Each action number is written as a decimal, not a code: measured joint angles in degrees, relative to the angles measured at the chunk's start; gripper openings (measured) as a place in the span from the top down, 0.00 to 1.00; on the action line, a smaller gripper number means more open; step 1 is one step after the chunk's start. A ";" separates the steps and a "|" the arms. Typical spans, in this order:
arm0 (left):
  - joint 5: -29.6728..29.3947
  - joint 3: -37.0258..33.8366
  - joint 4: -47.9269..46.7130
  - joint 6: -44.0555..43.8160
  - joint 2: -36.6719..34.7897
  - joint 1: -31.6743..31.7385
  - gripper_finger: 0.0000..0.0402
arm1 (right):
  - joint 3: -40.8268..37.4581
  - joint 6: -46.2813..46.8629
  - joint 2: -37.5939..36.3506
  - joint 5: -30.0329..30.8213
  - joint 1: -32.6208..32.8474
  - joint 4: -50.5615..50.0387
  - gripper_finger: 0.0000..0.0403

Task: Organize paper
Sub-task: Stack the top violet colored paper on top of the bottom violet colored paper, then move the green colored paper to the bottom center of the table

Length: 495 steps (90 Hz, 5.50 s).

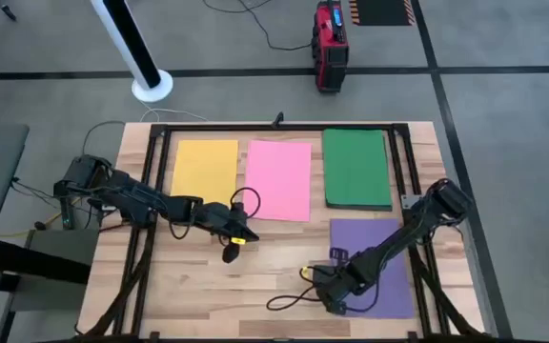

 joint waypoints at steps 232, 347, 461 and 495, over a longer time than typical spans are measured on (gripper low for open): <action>-0.25 0.00 -2.25 -0.44 -0.02 -0.11 1.00 | -3.21 10.41 -0.02 -3.87 0.85 -2.40 1.00; -0.65 0.00 -2.21 -0.42 -0.02 -0.11 1.00 | -1.89 10.06 0.09 -4.45 1.63 -6.82 1.00; 4.69 -10.42 24.94 -0.22 -0.04 10.05 1.00 | -39.05 -8.20 -29.39 16.12 -7.23 43.27 1.00; 8.39 -10.49 21.05 2.75 -0.04 22.18 1.00 | -43.88 -16.17 -36.74 14.93 -25.19 30.99 0.96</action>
